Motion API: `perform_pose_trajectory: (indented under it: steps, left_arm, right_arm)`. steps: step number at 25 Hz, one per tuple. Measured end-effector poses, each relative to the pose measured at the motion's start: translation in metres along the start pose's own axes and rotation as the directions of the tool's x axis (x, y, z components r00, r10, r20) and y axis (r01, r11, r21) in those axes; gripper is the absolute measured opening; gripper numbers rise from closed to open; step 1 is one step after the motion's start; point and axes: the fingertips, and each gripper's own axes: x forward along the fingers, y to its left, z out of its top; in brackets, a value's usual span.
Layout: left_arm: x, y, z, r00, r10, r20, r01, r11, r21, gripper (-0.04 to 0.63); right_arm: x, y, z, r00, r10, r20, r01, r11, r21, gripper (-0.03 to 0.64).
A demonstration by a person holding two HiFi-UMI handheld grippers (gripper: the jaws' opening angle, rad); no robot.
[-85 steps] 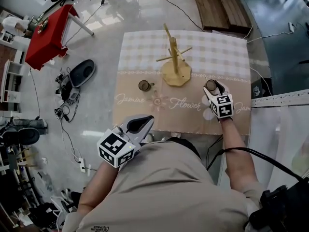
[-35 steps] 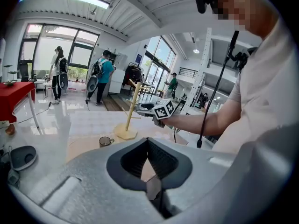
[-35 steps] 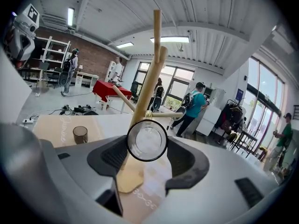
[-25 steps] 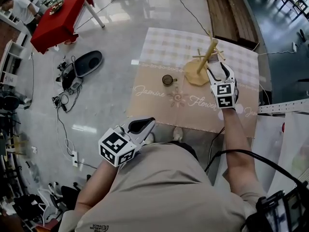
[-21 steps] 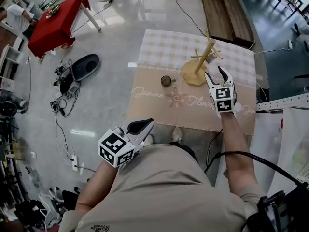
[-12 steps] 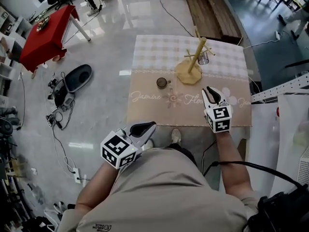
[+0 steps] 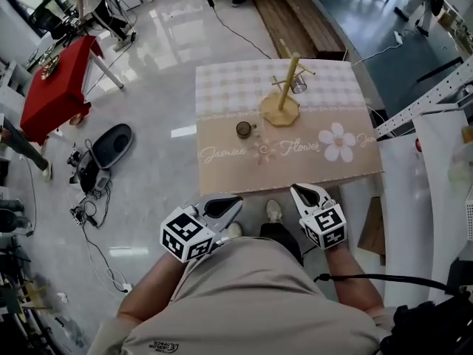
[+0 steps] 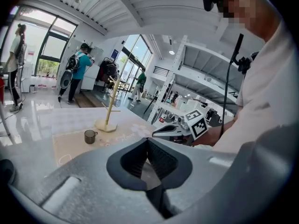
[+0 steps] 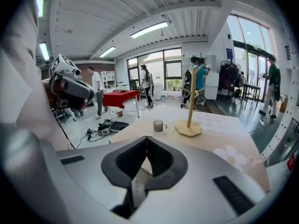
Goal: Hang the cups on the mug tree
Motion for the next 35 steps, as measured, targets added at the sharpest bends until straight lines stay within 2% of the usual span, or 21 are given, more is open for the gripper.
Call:
perform_pose_trajectory:
  steps: [5, 13, 20, 35]
  left_arm:
    - [-0.006, -0.008, -0.018, 0.998, -0.057, -0.019, 0.057, 0.998, 0.015, 0.008]
    - [-0.019, -0.019, -0.030, 0.995, -0.104, -0.007, 0.104, 0.994, 0.026, 0.008]
    - [-0.037, -0.016, -0.045, 0.995, -0.102, -0.007, 0.102, 0.995, 0.012, 0.008]
    - [-0.061, 0.000, -0.054, 0.998, -0.056, 0.022, 0.057, 0.998, -0.014, 0.008]
  right_arm:
    - [-0.024, 0.039, -0.003, 0.999, -0.020, 0.045, 0.017, 0.998, 0.064, 0.014]
    - [-0.040, 0.084, -0.008, 0.999, -0.021, 0.042, 0.019, 0.999, 0.051, 0.014]
    - [-0.040, 0.103, -0.003, 0.999, -0.025, 0.038, 0.024, 1.000, 0.017, 0.014]
    - [-0.021, 0.121, 0.018, 0.999, 0.025, 0.026, -0.024, 0.998, -0.051, 0.014]
